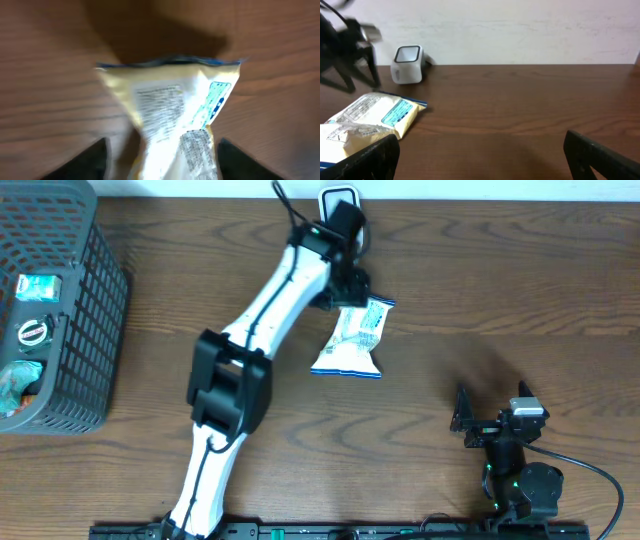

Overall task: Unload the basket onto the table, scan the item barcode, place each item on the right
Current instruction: 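Carry the white snack bag to the scanner and hold it under, then release the white snack bag on the table center, then reach the left gripper into the basket and grasp the green tissue pack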

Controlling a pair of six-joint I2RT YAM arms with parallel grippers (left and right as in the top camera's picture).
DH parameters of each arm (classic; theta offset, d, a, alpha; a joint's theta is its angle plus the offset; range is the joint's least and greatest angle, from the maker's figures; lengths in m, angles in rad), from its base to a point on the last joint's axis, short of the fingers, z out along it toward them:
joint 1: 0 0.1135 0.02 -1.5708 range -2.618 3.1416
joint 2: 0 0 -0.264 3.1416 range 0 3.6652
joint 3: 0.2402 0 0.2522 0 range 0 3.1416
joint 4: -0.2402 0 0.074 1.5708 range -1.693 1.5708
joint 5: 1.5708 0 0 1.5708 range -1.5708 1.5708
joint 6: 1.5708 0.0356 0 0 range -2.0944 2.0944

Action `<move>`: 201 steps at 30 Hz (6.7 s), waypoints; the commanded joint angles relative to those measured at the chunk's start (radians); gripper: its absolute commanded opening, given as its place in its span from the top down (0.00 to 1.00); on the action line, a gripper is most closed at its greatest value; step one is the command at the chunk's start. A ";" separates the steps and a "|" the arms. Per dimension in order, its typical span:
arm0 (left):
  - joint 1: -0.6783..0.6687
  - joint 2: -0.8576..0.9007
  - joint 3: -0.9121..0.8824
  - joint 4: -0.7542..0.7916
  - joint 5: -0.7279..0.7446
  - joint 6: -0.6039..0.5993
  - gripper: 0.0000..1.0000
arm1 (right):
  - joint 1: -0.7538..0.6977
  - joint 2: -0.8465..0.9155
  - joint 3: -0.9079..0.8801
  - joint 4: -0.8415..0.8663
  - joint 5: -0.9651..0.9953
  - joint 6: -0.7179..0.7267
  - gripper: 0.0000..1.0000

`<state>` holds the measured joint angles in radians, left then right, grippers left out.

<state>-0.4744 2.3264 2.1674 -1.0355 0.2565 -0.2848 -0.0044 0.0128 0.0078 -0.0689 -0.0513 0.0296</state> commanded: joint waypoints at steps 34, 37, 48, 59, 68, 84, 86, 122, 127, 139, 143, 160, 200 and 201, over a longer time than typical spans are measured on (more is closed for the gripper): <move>-0.077 -0.160 -0.268 0.138 -0.037 -0.069 0.93 | -0.008 -0.003 -0.003 -0.003 0.004 -0.001 0.01; -0.054 -0.240 -0.249 0.203 -0.037 -0.068 0.93 | -0.008 -0.003 -0.003 -0.003 0.004 -0.001 0.01; -0.058 -0.061 -0.379 0.340 -0.113 -0.072 0.93 | -0.008 -0.003 -0.003 -0.003 0.004 -0.001 0.01; -0.028 -0.064 -0.320 0.344 -0.332 -0.083 0.90 | -0.008 -0.003 -0.003 -0.003 0.004 -0.001 0.01; -0.050 -0.246 -0.311 0.262 -0.044 -0.089 0.85 | -0.008 -0.003 -0.003 -0.002 0.004 -0.001 0.01; -0.219 -0.100 -0.512 0.256 -0.134 -0.156 0.84 | -0.008 -0.003 -0.003 -0.002 0.004 -0.001 0.01; -0.219 -0.108 -0.509 0.251 -0.029 -0.098 0.85 | -0.008 -0.003 -0.003 -0.003 0.004 -0.001 0.01; -0.186 -0.116 -0.466 0.357 -0.291 0.057 0.54 | -0.008 -0.003 -0.003 -0.002 0.004 -0.001 0.01; -0.182 -0.304 -0.466 0.341 -0.291 0.061 0.54 | -0.008 -0.003 -0.003 -0.003 0.004 -0.001 0.01; 0.120 -0.809 -0.466 0.089 -0.433 0.063 0.02 | -0.008 -0.003 -0.003 -0.003 0.004 -0.001 0.01; 0.218 -0.832 -0.466 0.055 -0.425 0.045 0.01 | -0.008 -0.003 -0.003 -0.003 0.004 -0.001 0.01; 0.563 -0.890 -0.448 0.461 -0.427 0.003 0.00 | -0.008 -0.003 -0.003 -0.002 0.004 -0.001 0.01; 1.196 -0.384 -0.658 0.370 -0.622 0.853 0.26 | -0.008 -0.003 -0.003 -0.003 0.004 -0.001 0.01; 1.204 -0.384 -0.658 0.369 -0.593 0.885 0.29 | -0.008 -0.003 -0.003 -0.003 0.004 -0.001 0.01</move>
<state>0.6998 1.9358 1.5120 -0.6689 -0.3645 0.5274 -0.0044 0.0128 0.0074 -0.0685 -0.0509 0.0296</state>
